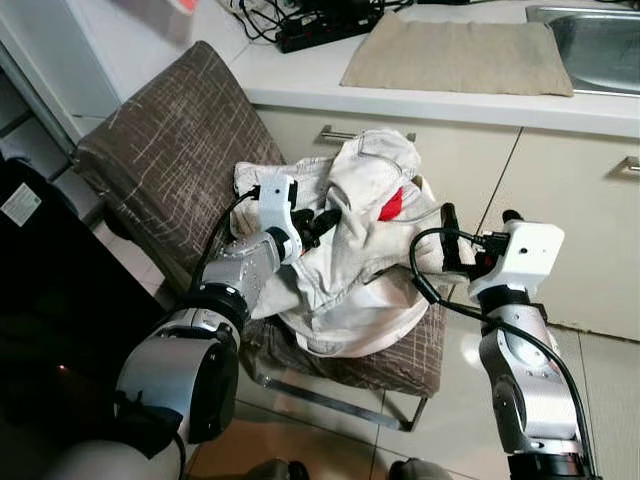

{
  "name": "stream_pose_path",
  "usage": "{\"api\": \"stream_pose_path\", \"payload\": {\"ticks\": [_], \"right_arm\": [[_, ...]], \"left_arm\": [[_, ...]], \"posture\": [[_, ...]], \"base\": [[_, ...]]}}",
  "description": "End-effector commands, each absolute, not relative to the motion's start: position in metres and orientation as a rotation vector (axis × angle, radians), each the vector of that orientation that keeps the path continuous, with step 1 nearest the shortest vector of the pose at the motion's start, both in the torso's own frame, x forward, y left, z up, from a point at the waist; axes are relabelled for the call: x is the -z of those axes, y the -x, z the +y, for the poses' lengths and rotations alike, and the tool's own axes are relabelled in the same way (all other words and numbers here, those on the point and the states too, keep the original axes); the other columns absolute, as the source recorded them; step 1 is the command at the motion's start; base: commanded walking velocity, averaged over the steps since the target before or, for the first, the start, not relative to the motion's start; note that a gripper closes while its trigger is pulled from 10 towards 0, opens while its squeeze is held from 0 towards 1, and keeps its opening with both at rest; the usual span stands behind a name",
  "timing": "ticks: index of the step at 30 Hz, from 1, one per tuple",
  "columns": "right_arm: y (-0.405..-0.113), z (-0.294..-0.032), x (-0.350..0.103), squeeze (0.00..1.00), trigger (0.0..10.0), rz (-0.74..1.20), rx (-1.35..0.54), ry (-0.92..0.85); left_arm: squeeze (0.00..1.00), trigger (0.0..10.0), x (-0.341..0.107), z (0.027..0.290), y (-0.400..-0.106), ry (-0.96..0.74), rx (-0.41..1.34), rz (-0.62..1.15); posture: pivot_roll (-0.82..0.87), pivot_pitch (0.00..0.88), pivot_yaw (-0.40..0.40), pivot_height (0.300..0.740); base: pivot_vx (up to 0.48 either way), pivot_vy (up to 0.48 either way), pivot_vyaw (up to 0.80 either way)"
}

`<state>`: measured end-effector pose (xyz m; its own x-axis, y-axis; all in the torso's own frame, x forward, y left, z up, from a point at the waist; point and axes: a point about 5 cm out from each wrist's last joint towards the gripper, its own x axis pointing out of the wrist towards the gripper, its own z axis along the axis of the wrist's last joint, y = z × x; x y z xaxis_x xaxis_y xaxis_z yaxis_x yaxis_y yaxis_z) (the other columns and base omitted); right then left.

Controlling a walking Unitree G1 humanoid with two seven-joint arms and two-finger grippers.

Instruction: Clothes washing

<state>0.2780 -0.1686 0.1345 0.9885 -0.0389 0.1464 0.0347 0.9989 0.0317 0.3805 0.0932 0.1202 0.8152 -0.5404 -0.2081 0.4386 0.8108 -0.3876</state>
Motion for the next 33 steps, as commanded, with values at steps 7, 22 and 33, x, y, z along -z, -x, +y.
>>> {"api": "stream_pose_path", "payload": {"ticks": [7,22,33], "right_arm": [[-0.281,-0.165,-0.135,0.00,10.0,-0.142,0.015,-0.036],[-0.284,-0.162,-0.133,0.00,10.0,-0.139,0.006,-0.039],[-0.273,-0.159,-0.143,0.00,10.0,-0.217,-0.107,-0.085]], "left_arm": [[0.00,0.0,-0.151,0.091,-0.390,0.472,0.554,0.198],[0.00,4.7,-0.244,0.108,-0.397,0.344,0.608,-0.166],[1.00,10.0,-0.180,0.128,-0.400,-0.150,0.560,0.188]], "posture": [[-0.22,0.062,0.099,0.740],[-0.19,0.058,0.098,0.740],[-0.21,0.051,0.095,0.740]], "base": [[0.000,0.000,0.00],[0.000,0.000,0.00],[0.000,0.000,0.00]]}}
